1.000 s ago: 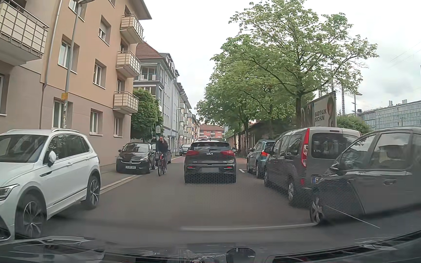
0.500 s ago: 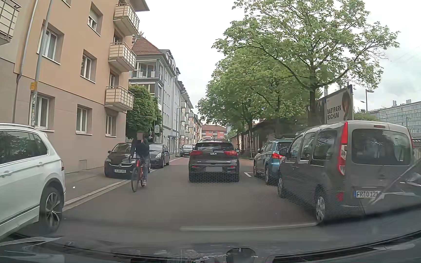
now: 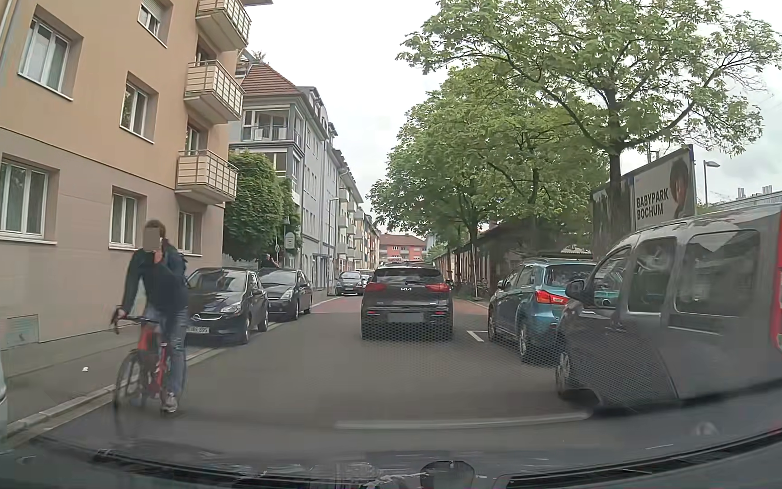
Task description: Follow the waypoints while adhering to traffic rules and regulations
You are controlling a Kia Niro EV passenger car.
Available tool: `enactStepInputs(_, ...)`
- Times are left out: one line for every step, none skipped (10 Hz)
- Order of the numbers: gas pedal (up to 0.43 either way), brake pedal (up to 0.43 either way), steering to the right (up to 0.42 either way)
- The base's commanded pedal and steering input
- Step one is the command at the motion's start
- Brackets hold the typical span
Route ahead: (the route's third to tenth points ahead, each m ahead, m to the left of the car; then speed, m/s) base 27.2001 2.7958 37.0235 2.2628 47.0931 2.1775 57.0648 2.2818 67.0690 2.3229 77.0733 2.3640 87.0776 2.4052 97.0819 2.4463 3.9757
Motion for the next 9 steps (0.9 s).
enactStepInputs(0.028, 0.0, -0.018)
enactStepInputs(0.028, 0.0, -0.018)
enactStepInputs(0.039, 0.0, -0.018)
enactStepInputs(0.039, 0.0, -0.016)
enactStepInputs(0.039, 0.0, -0.013)
enactStepInputs(0.047, 0.0, -0.011)
enactStepInputs(0.047, 0.0, -0.011)
enactStepInputs(0.047, 0.0, -0.011)
enactStepInputs(0.059, 0.0, -0.01)
